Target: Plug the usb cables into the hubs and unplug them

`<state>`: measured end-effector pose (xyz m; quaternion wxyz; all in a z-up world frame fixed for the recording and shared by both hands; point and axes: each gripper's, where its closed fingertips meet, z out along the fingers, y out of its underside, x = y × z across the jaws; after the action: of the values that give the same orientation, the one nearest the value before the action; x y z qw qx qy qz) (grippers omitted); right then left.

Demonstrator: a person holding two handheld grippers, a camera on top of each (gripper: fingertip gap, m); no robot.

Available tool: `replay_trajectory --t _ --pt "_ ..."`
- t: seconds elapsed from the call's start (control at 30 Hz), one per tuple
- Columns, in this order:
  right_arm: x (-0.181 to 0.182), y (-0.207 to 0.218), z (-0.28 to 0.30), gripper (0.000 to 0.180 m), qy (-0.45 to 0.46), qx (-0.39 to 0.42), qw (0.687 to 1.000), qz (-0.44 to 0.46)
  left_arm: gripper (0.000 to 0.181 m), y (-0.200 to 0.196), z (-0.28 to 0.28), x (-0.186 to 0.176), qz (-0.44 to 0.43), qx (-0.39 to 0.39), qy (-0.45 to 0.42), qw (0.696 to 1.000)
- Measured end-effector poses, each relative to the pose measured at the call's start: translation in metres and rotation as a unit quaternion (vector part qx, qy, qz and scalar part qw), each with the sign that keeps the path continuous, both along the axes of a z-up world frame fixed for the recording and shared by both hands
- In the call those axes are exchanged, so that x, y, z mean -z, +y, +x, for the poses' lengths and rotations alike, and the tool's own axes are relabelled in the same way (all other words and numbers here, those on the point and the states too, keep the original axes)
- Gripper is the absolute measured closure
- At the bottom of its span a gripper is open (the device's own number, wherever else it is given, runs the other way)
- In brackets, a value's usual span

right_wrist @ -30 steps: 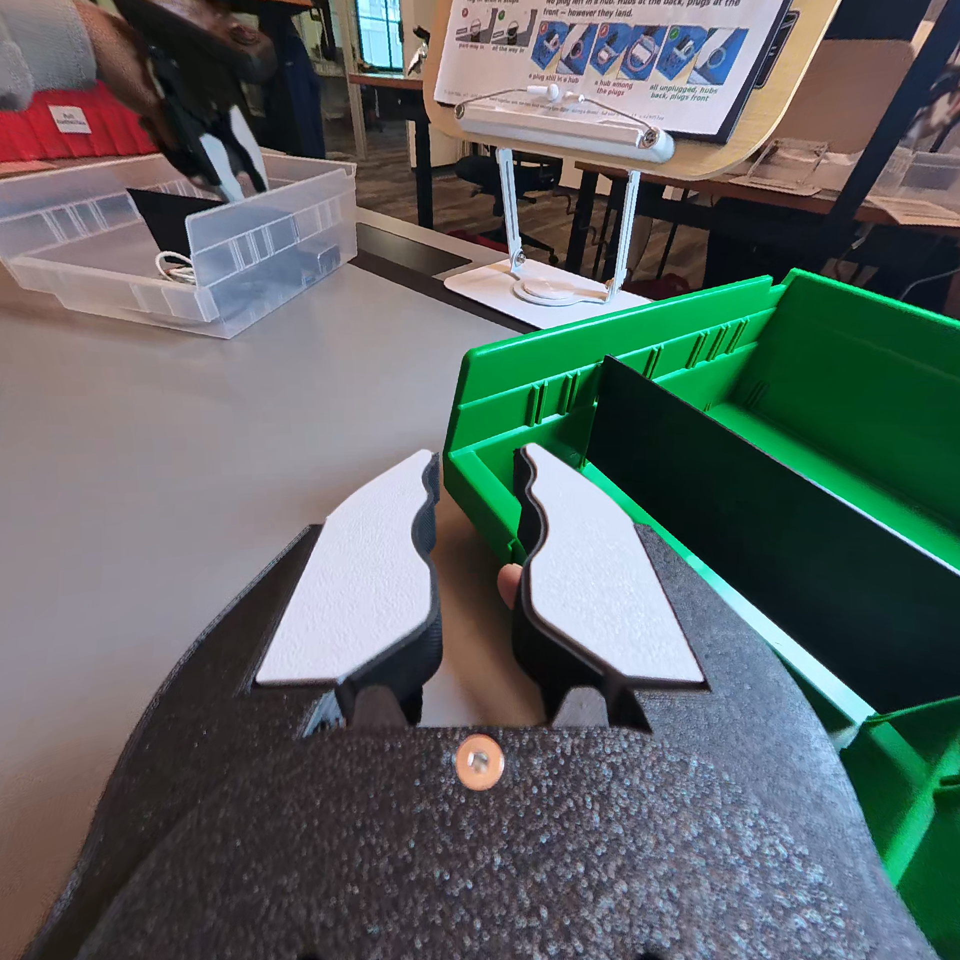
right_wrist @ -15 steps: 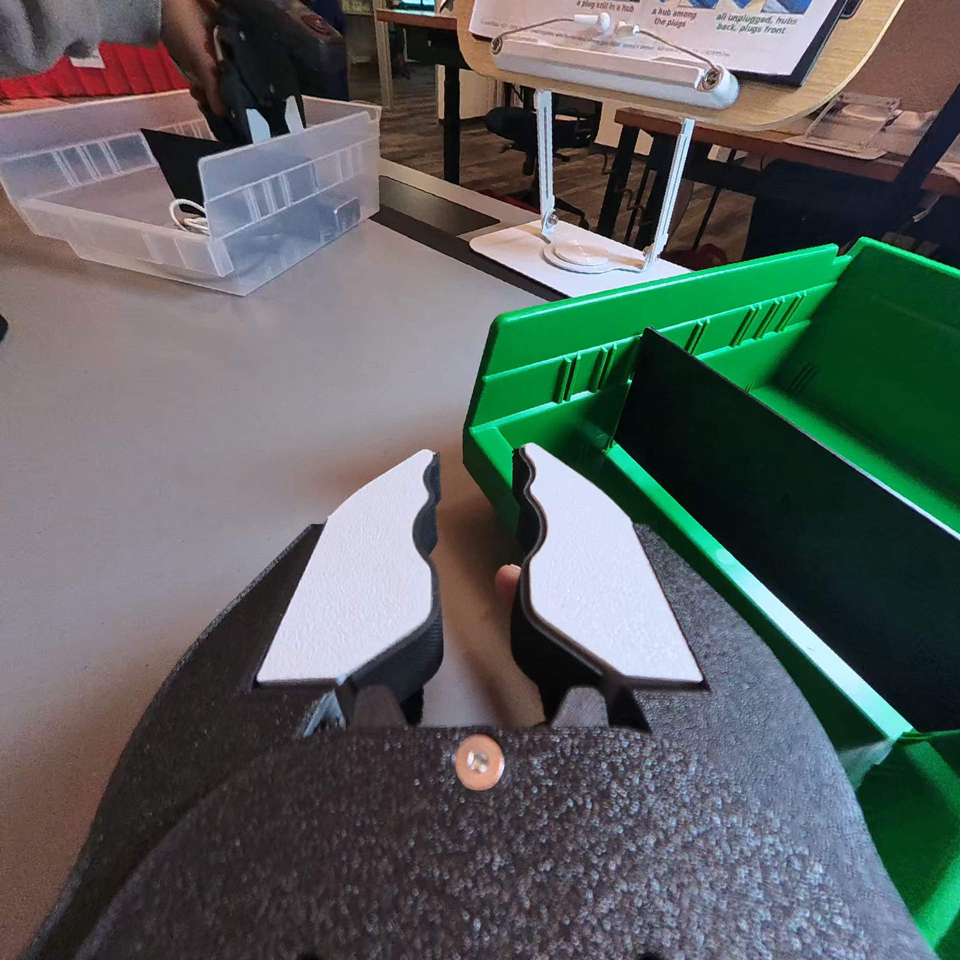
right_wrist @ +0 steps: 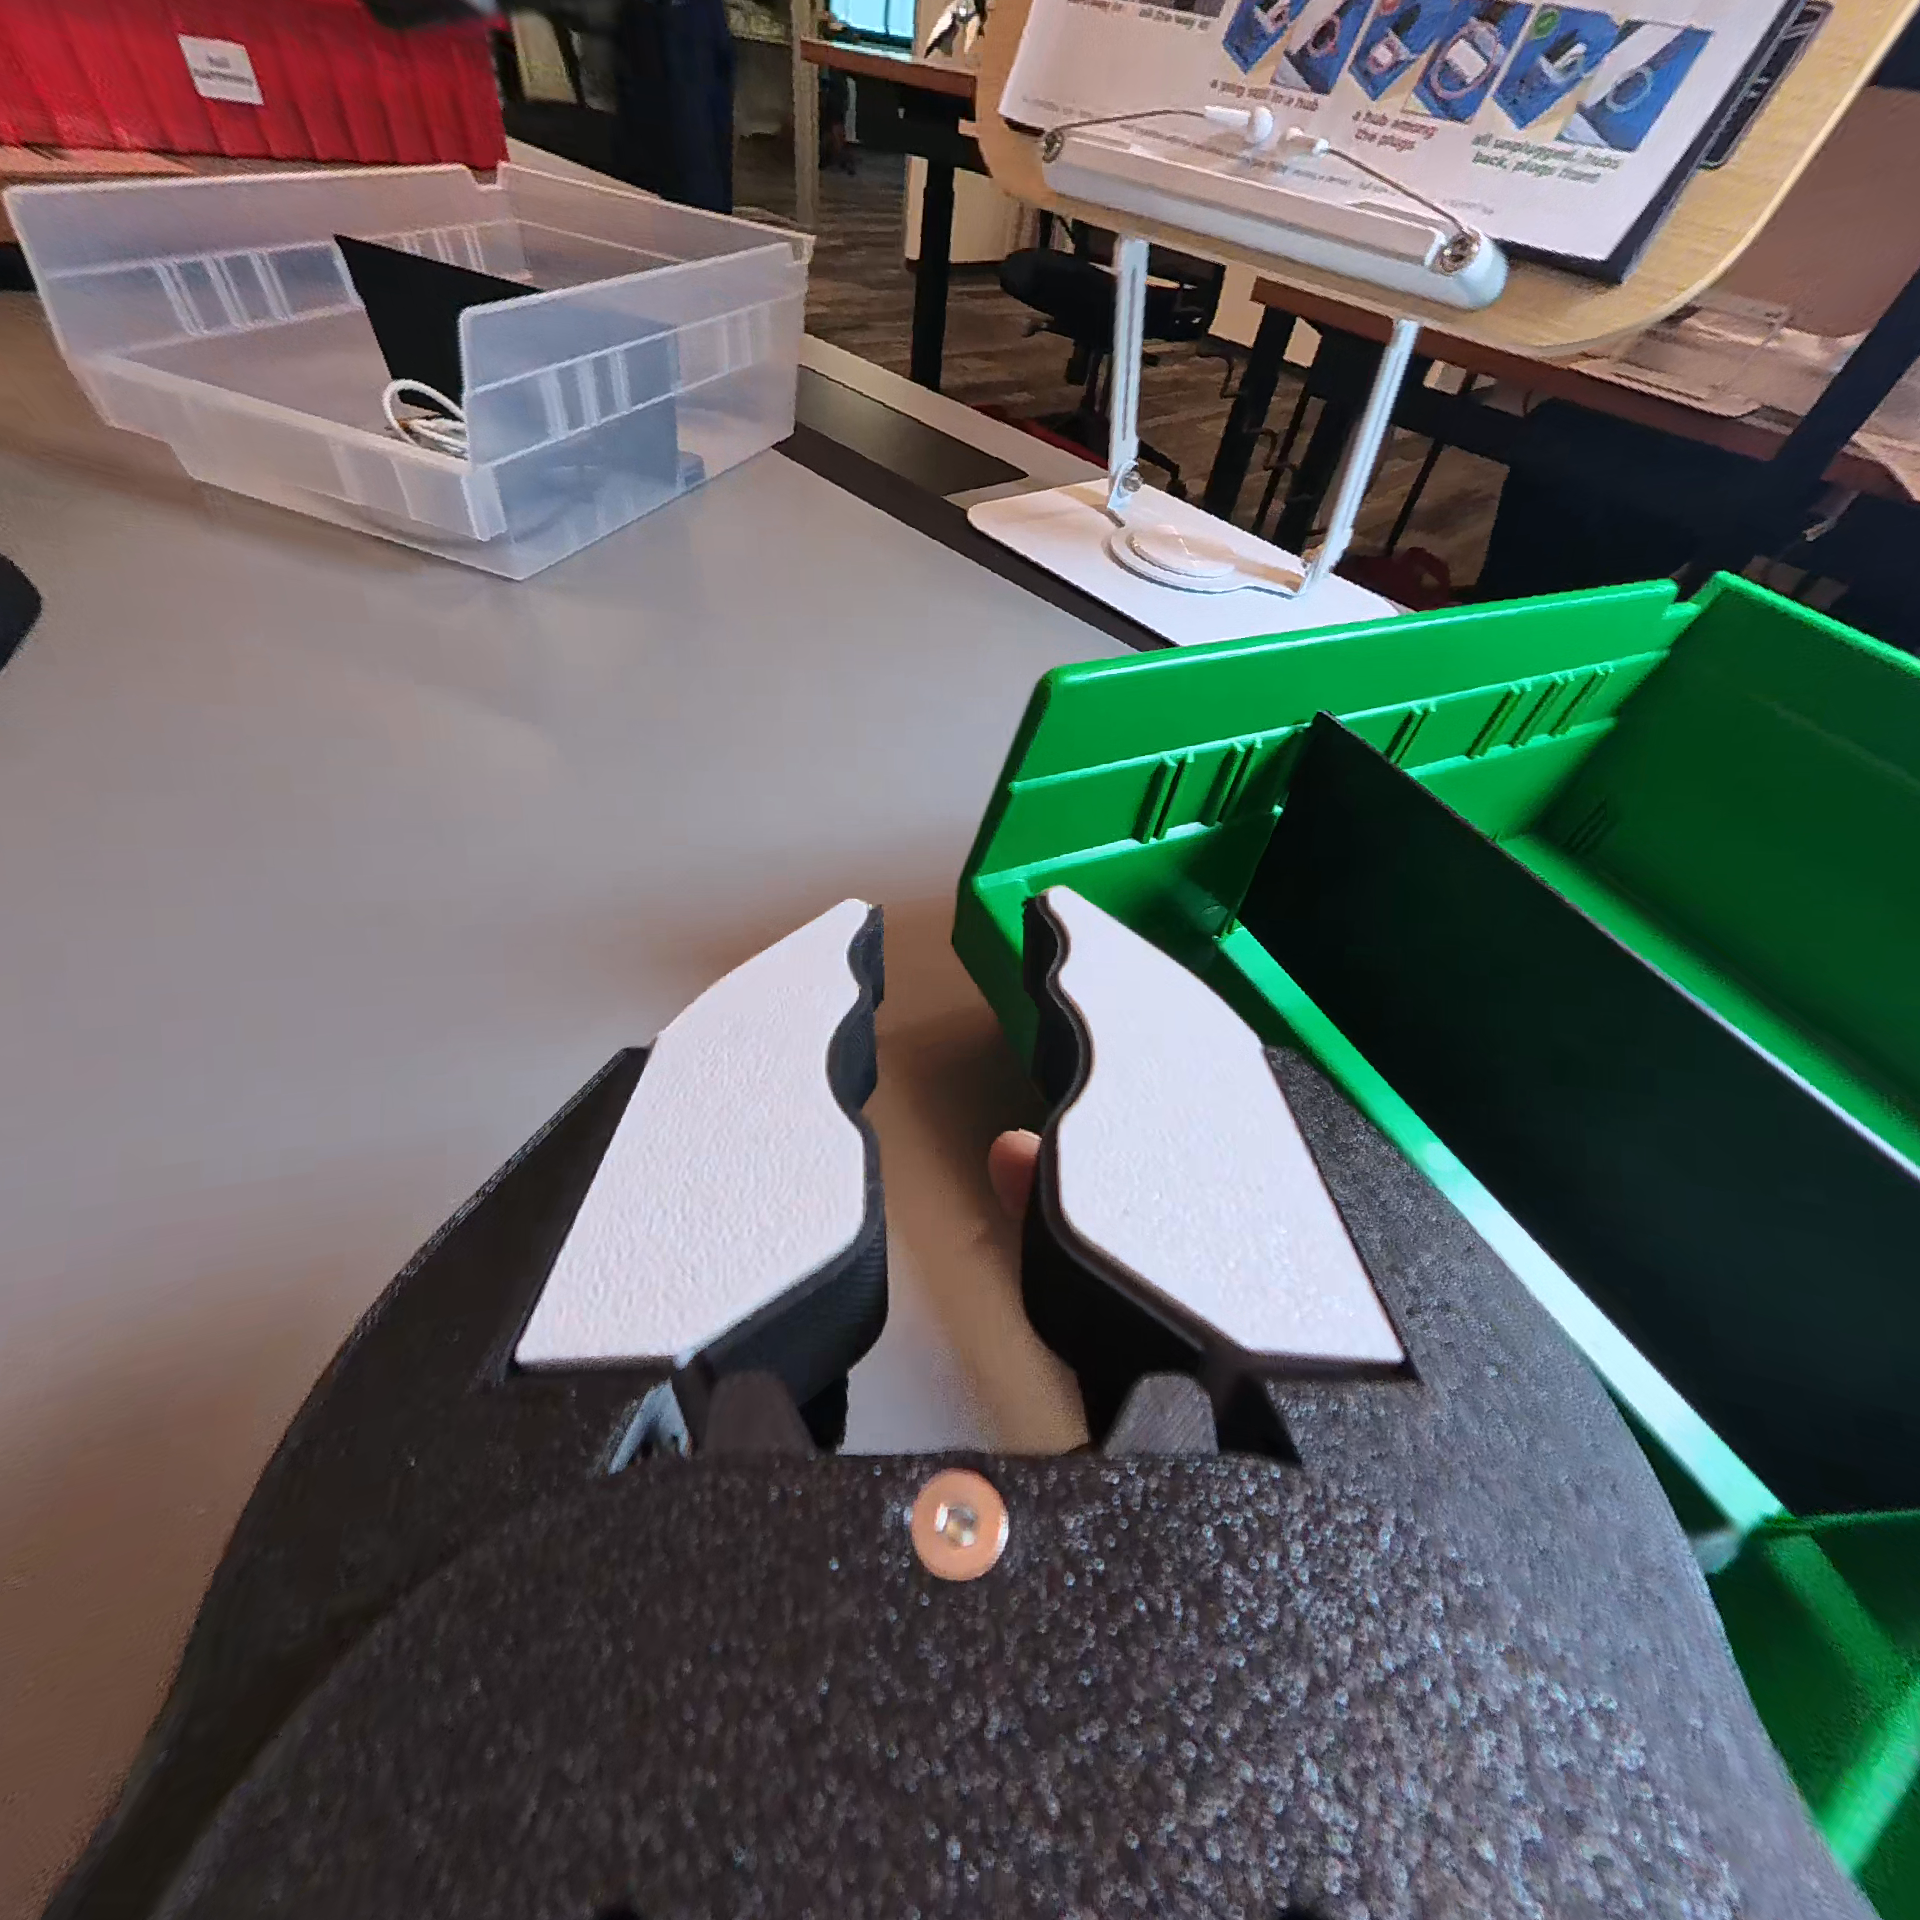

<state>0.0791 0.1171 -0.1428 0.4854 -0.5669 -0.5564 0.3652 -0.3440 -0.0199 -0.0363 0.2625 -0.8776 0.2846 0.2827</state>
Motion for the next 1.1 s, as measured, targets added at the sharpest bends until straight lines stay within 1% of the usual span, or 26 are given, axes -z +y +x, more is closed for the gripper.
replay_trajectory --t 0.07,0.1,0.17,0.23,0.3,0.33,0.4,0.47,0.5,0.53,0.63,0.67,0.73,0.77,0.9,1.0,1.1 --pt "0.002 -0.008 -0.004 0.153 -0.004 -0.016 1.000 0.005 0.125 0.005 0.065 -0.010 0.075 0.061 -0.064 0.993" --pt "0.004 -0.014 -0.006 0.153 -0.004 -0.029 1.000 0.006 0.125 0.007 0.102 -0.009 0.107 0.092 -0.114 0.983" --pt "0.005 -0.033 -0.015 0.149 -0.001 -0.062 0.998 -0.001 0.125 0.008 0.177 0.004 0.146 0.153 -0.230 0.950" --pt "0.004 -0.060 -0.026 0.140 0.001 -0.112 0.994 -0.004 0.125 0.010 0.247 0.026 0.153 0.213 -0.327 0.908" --pt "-0.003 -0.086 -0.036 0.131 0.007 -0.162 0.987 0.009 0.125 0.016 0.302 0.051 0.134 0.255 -0.397 0.872" --pt "-0.008 -0.097 -0.040 0.129 0.010 -0.188 0.982 0.002 0.125 0.019 0.323 0.063 0.118 0.269 -0.418 0.860" --pt "-0.020 -0.112 -0.047 0.118 0.014 -0.220 0.975 -0.019 0.125 0.028 0.350 0.083 0.098 0.284 -0.432 0.851" --pt "-0.023 -0.113 -0.055 0.108 -0.002 -0.215 0.976 -0.040 0.125 0.030 0.365 0.098 0.071 0.291 -0.441 0.846" --pt "-0.020 -0.115 -0.058 0.103 -0.012 -0.227 0.973 -0.049 0.125 0.028 0.368 0.102 0.063 0.293 -0.446 0.843" --pt "-0.019 -0.117 -0.061 0.103 -0.009 -0.237 0.969 -0.063 0.125 0.026 0.370 0.104 0.058 0.294 -0.450 0.841" --pt "-0.015 -0.125 -0.069 0.103 0.021 -0.266 0.957 -0.115 0.125 0.020 0.374 0.111 0.049 0.294 -0.452 0.841" --pt "-0.011 -0.128 -0.070 0.101 0.021 -0.280 0.951 -0.126 0.125 0.017 0.375 0.114 0.043 0.296 -0.452 0.840" --pt "-0.007 -0.135 -0.069 0.105 0.025 -0.308 0.941 -0.138 0.125 0.011 0.377 0.120 0.030 0.293 -0.465 0.835" --pt "-0.008 -0.136 -0.069 0.108 0.038 -0.315 0.938 -0.143 0.125 0.010 0.378 0.120 0.029 0.293 -0.473 0.830" --pt "-0.016 -0.136 -0.065 0.108 0.071 -0.323 0.926 -0.185 0.125 0.009 0.382 0.114 0.032 0.291 -0.502 0.814" --pt "-0.021 -0.133 -0.061 0.108 0.085 -0.318 0.920 -0.212 0.126 0.011 0.385 0.106 0.056 0.284 -0.540 0.790" --pt "-0.032 -0.123 -0.055 0.109 0.113 -0.309 0.914 -0.236 0.103 0.017 0.378 0.108 0.071 0.263 -0.550 0.789"
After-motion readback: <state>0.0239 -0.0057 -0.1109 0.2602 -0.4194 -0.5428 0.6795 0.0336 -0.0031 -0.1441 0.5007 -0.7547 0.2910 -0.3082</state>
